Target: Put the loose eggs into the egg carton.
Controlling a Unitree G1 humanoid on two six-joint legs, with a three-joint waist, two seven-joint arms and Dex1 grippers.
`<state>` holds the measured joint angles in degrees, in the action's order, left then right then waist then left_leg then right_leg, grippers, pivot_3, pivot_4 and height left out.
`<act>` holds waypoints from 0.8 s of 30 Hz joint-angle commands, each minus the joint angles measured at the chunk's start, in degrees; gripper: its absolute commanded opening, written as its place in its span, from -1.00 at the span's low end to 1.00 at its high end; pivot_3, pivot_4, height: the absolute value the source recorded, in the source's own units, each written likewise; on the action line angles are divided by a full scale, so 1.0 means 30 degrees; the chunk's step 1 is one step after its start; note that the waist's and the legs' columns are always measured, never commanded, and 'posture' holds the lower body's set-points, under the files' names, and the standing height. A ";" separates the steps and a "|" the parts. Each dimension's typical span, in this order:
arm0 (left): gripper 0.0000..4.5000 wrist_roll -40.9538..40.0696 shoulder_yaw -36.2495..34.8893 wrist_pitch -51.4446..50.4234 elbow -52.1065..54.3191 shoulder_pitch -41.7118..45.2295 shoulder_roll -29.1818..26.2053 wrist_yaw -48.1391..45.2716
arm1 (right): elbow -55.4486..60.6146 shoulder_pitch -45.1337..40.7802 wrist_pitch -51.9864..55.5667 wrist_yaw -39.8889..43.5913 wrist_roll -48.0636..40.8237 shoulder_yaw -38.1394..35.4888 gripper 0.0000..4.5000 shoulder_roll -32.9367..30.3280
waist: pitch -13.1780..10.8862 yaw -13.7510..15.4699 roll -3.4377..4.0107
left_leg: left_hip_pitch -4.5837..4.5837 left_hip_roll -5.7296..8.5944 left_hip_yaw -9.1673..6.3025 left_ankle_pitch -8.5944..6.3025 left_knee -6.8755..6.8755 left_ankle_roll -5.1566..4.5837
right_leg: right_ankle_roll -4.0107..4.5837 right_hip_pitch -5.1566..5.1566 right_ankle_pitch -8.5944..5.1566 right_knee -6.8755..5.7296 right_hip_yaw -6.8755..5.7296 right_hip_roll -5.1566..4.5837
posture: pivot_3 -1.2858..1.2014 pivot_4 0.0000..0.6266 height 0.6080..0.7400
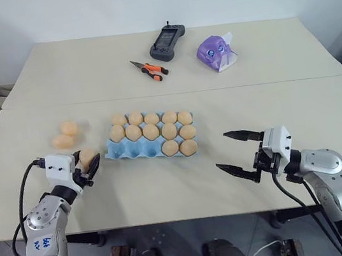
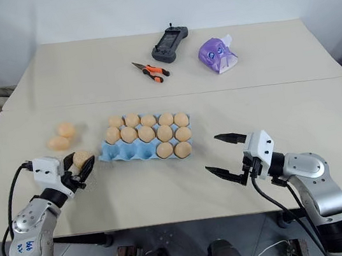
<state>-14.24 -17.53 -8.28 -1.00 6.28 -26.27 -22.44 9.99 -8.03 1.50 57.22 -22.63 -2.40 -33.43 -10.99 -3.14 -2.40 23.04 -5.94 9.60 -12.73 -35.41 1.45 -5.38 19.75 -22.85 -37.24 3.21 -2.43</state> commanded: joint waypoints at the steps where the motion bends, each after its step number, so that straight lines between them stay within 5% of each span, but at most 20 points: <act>1: -0.19 -0.0574 -0.0360 0.1808 0.0778 0.0202 0.0149 -0.0642 | 0.0754 -0.0038 0.0039 -0.0233 -0.0036 0.0116 1.00 0.0079 | 0.0000 0.0010 0.0001 | 0.0000 0.0001 0.0000 0.0000 0.0000 0.0000 | 0.0000 -0.0001 0.0000 0.0000 -0.0001 -0.0003 | 0.03 -0.52 1.00; 9: -0.19 -0.1598 0.2500 0.2344 0.2416 0.1981 -0.0149 -0.4529 | 0.0935 0.0123 0.0421 -0.0705 0.0187 0.0073 1.00 -0.0085 | 0.0001 0.0130 0.0007 | 0.0000 0.0024 -0.0003 0.0007 -0.0003 -0.0005 | 0.0000 -0.0013 0.0000 -0.0005 -0.0005 0.0009 | 0.03 -0.52 1.00; 23: -0.19 -0.0132 0.6592 0.2328 -0.2478 0.5906 0.1032 -0.7535 | 0.1989 0.2050 0.0574 -0.1460 -0.0307 -0.1656 1.00 -0.0625 | 0.0001 0.0070 0.0018 | 0.0009 0.0024 0.0060 -0.0003 -0.0058 -0.0037 | -0.0041 0.0022 0.0020 -0.0023 0.0034 0.0068 | 0.03 -0.52 1.00; 24: -0.05 -0.0124 0.6574 0.2278 -0.2549 0.5989 0.1036 -0.7590 | 0.2149 0.2130 0.0688 -0.1439 -0.0568 -0.1695 1.00 -0.0562 | 0.0002 0.0066 0.0018 | 0.0009 0.0022 0.0059 -0.0003 -0.0068 -0.0037 | -0.0042 0.0025 0.0019 -0.0031 0.0033 0.0071 | 0.03 -0.52 1.00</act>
<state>-15.06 2.14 -2.45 -8.90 23.38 -23.16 -44.73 13.80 -1.76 3.69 53.15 -22.54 -5.53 -35.02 -10.99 -2.94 -2.35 23.07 -5.89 9.76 -12.74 -35.64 1.34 -5.50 19.81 -22.79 -37.35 3.31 -2.23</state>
